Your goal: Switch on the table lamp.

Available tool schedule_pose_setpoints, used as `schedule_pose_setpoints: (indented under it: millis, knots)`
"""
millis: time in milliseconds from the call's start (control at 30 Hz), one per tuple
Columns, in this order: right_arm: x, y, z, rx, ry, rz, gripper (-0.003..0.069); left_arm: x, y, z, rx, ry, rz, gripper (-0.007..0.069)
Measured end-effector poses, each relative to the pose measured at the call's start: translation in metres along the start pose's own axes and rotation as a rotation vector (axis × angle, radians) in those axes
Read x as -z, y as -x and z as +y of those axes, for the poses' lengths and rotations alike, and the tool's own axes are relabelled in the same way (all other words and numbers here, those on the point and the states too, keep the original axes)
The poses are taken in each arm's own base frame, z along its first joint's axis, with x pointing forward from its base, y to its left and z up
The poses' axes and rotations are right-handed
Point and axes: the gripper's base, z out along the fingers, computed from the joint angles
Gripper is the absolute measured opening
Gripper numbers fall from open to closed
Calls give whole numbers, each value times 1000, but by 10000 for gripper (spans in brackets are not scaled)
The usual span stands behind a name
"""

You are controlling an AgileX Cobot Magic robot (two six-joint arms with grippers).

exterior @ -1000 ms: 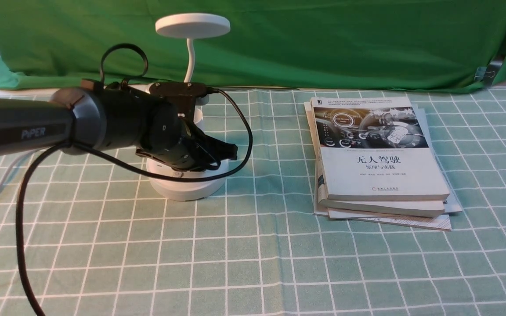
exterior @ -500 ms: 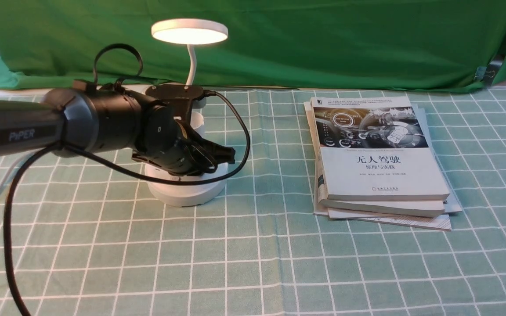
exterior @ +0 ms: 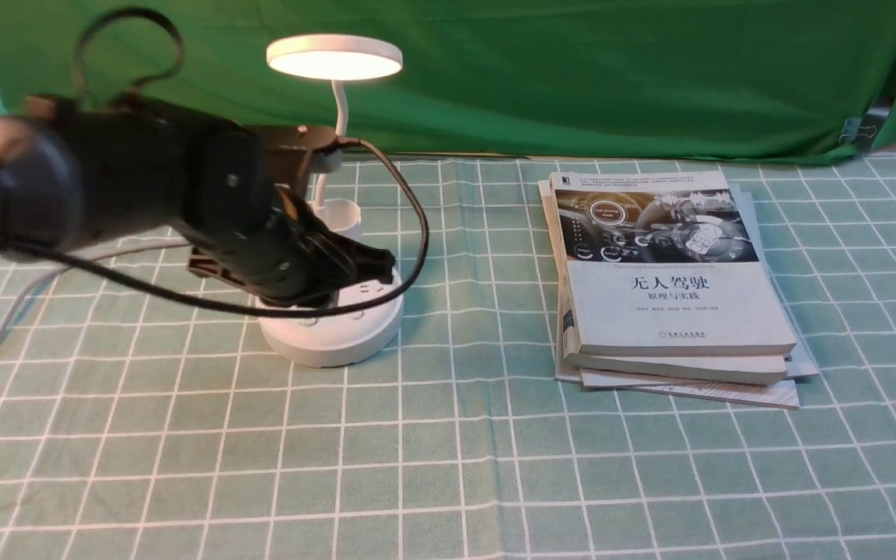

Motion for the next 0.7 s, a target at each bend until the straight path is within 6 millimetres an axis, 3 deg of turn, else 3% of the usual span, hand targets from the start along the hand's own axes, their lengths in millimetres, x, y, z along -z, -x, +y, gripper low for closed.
schedule_pose_setpoints:
  millis: [133, 167, 267, 400, 467, 533, 700]
  knots:
    - [0, 0, 0, 0, 0, 0, 238, 51, -25, 1, -11, -54, -70, 21]
    - [0, 0, 0, 0, 0, -1, 238, 78, -34, 1, -8, -84, -147, 21]
    - [0, 0, 0, 0, 0, -1, 238, 130, -56, 5, -12, -137, -345, 21]
    - [0, 0, 0, 0, 0, -1, 238, 176, -90, 13, -20, -180, -569, 21]
    - [0, 0, 0, 0, 0, -1, 238, 189, -100, 16, -24, -191, -637, 21]
    - [0, 0, 0, 0, 0, -1, 238, 203, -123, 21, -24, -209, -723, 21]
    - [0, 0, 0, 0, 0, -1, 238, 209, -164, 31, -28, -227, -794, 21]
